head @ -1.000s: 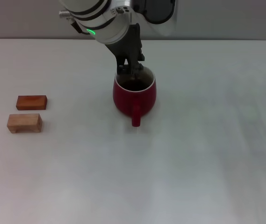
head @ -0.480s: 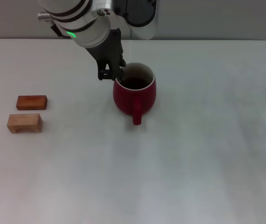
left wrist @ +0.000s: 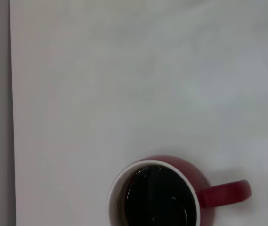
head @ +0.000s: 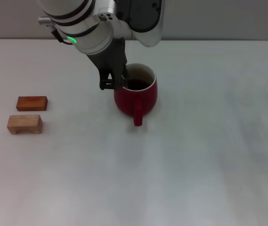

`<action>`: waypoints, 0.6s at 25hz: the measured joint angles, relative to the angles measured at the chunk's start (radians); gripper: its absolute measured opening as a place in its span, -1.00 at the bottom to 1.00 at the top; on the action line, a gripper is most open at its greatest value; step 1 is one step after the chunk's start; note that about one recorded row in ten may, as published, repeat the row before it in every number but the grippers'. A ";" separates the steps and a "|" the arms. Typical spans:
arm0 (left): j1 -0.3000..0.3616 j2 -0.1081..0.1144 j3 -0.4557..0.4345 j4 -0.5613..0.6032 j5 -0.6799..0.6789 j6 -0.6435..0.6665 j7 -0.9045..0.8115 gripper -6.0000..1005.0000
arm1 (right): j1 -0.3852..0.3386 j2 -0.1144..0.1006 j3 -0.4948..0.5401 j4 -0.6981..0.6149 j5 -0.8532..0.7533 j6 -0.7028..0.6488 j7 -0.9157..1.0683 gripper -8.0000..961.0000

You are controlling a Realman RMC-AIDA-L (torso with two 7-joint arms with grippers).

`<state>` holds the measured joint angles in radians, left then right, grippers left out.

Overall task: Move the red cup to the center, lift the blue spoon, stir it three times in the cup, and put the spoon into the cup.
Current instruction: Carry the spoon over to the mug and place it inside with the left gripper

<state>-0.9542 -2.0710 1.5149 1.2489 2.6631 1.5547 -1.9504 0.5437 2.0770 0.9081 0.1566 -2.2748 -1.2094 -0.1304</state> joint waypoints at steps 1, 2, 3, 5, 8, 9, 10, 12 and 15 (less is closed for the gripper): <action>-0.004 -0.001 0.005 0.001 -0.021 0.000 0.003 -0.70 | -0.001 0.000 0.000 0.000 0.000 0.000 0.000 -0.97; -0.004 -0.001 0.005 0.001 -0.021 0.000 0.003 -0.70 | -0.001 0.000 0.000 0.000 0.000 0.000 0.000 -0.97; -0.005 -0.001 0.006 0.001 -0.028 0.000 0.004 -0.70 | -0.001 0.000 0.000 0.000 0.000 0.000 0.000 -0.97; -0.009 -0.002 0.007 0.001 -0.048 -0.004 0.011 -0.70 | -0.002 0.000 0.000 0.000 0.000 0.000 0.000 -0.97; -0.013 -0.003 0.015 0.001 -0.066 -0.012 0.016 -0.70 | -0.005 0.000 0.000 0.000 0.000 0.000 0.000 -0.97; -0.016 -0.004 0.025 0.000 -0.076 -0.023 0.016 -0.70 | -0.008 0.000 0.000 0.000 0.000 0.000 0.000 -0.97; -0.016 -0.004 0.025 0.000 -0.076 -0.023 0.016 -0.70 | -0.008 0.000 0.000 0.000 0.000 0.000 0.000 -0.97; -0.017 -0.005 0.038 -0.005 -0.085 -0.040 0.017 -0.70 | -0.011 0.000 0.000 0.000 0.000 0.000 0.000 -0.97; -0.010 -0.006 0.073 -0.012 -0.092 -0.098 0.017 -0.70 | -0.014 0.000 0.000 0.000 0.000 -0.004 0.000 -0.97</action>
<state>-0.9643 -2.0772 1.5875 1.2373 2.5714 1.4572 -1.9330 0.5297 2.0769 0.9081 0.1564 -2.2748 -1.2136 -0.1304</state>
